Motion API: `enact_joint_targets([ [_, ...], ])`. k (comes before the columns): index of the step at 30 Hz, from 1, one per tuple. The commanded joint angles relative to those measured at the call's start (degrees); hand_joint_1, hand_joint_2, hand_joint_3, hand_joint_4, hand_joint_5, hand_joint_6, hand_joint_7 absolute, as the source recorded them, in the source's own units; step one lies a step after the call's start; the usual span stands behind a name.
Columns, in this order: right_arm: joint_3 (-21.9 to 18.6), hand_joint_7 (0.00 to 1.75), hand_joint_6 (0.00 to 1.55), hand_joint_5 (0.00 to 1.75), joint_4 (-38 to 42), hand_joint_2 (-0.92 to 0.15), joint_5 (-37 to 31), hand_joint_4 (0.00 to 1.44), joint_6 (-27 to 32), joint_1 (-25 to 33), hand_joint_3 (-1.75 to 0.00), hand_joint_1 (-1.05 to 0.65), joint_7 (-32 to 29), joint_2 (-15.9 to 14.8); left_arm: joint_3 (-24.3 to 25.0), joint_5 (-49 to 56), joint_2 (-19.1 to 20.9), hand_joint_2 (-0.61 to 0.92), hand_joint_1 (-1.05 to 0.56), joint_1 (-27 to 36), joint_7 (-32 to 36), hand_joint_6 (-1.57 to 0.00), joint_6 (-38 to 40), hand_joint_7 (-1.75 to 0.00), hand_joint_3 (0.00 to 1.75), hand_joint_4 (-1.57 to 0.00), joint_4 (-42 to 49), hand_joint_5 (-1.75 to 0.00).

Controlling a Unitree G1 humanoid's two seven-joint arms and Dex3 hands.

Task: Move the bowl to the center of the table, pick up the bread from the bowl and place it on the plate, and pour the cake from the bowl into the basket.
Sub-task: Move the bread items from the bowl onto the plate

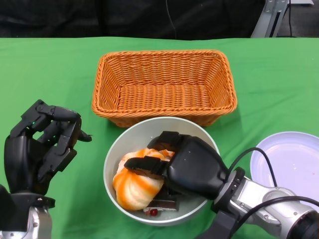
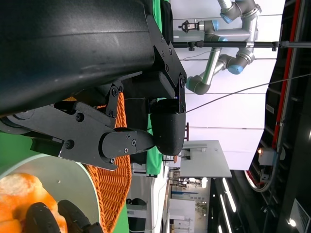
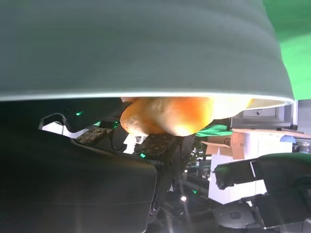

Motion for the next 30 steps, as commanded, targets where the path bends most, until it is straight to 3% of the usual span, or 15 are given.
enact_joint_targets([
  [1,1.4,0.05,0.88,0.51,1.3,-0.88,0.5,0.73,0.1,-0.6,0.00,-0.55,1.9,-0.2,0.3,-0.3,0.8,0.83,-0.17,-0.2,-0.4,-0.78,-0.7,-1.20,0.52,-0.75,0.3,-1.55],
  [5,2.1,0.04,0.95,0.79,1.7,-0.89,0.9,0.68,-0.7,-1.1,0.00,-0.46,1.6,-0.8,0.4,-0.3,0.8,0.81,-0.16,-0.4,-0.5,-0.77,-1.0,-1.23,0.56,-0.73,0.6,-1.56],
  [8,1.8,0.08,1.03,0.87,3.0,-0.87,2.0,0.75,-2.7,-1.3,0.00,-0.39,-1.4,-0.7,0.5,0.2,1.0,0.80,-0.17,-0.5,-0.4,-0.76,-1.6,-1.24,0.57,-0.73,1.2,-1.55],
  [12,1.8,0.12,1.18,1.39,6.1,-0.85,2.5,0.74,-5.2,-2.1,0.00,-0.29,-8.1,0.0,0.5,0.7,1.0,0.78,-0.17,-0.6,0.1,-0.76,-1.9,-1.25,0.60,-0.74,1.7,-1.54],
  [14,1.8,0.15,1.18,1.52,7.7,-0.86,2.7,0.71,-6.3,-2.7,0.00,-0.27,-10.3,0.4,0.5,0.9,1.0,0.78,-0.16,-0.7,0.3,-0.77,-1.8,-1.25,0.60,-0.74,1.8,-1.54],
  [15,1.7,0.22,1.15,1.56,8.1,-0.86,2.9,0.68,-6.9,-2.9,0.00,-0.26,-11.1,0.5,0.6,0.8,1.1,0.78,-0.16,-0.8,0.1,-0.77,-1.9,-1.25,0.60,-0.74,2.1,-1.53],
  [16,1.7,0.49,1.02,1.62,8.4,-0.88,3.1,0.64,-7.3,-3.2,0.00,-0.26,-11.7,0.4,0.6,0.6,1.2,0.78,-0.16,-0.9,-0.2,-0.77,-2.0,-1.24,0.61,-0.74,2.5,-1.53],
  [17,1.5,0.74,0.89,1.59,8.7,-0.89,3.5,0.64,-7.8,-3.3,0.00,-0.25,-12.4,0.5,0.6,0.2,1.2,0.78,-0.15,-1.0,-0.6,-0.77,-2.1,-1.24,0.61,-0.74,2.7,-1.53],
  [19,1.0,0.91,0.80,1.54,9.1,-0.91,4.4,0.65,-8.9,-3.5,0.00,-0.26,-13.8,0.6,0.6,0.2,1.2,0.78,-0.15,-1.0,-0.6,-0.77,-2.1,-1.23,0.60,-0.74,2.8,-1.53],
  [27,-1.1,0.86,0.75,1.28,9.6,-0.92,6.8,0.70,-12.5,-4.1,-0.10,-0.25,-15.8,0.4,0.7,-0.1,1.2,0.79,-0.14,-1.0,-0.6,-0.78,-1.6,-1.22,0.57,-0.75,3.3,-1.54],
  [30,-2.1,0.85,0.76,1.26,9.5,-0.92,8.2,0.71,-14.1,-4.4,-0.13,-0.24,-15.8,0.3,0.7,0.0,1.3,0.80,-0.15,-1.1,-0.7,-0.78,-1.8,-1.22,0.56,-0.74,3.8,-1.55],
])
